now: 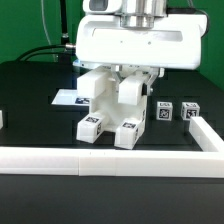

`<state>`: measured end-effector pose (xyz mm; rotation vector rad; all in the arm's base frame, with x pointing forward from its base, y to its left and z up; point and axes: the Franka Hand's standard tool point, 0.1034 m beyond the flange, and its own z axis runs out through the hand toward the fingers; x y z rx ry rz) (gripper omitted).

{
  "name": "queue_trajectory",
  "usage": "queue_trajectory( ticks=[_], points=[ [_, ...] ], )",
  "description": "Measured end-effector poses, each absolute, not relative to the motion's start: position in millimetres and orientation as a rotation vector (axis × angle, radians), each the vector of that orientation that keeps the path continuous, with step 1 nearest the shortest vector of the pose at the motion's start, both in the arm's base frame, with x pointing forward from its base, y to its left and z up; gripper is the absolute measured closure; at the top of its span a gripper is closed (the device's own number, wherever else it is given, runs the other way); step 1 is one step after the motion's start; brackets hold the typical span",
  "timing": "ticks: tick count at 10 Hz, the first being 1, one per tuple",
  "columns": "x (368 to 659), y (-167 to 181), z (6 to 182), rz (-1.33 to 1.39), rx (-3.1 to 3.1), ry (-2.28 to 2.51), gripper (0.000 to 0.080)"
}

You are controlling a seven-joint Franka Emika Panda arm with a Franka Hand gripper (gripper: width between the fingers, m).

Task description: Assemble chair

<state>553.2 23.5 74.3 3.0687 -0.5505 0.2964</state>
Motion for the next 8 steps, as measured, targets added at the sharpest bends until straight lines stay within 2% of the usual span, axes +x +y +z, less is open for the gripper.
queue_trajectory(
  ticks=[7,8],
  points=[
    [555.3,22.0,74.5,0.315,3.068,-0.528,0.0514],
    [555.3,20.5,74.5,0.314,3.069,-0.513,0.0441]
  ],
)
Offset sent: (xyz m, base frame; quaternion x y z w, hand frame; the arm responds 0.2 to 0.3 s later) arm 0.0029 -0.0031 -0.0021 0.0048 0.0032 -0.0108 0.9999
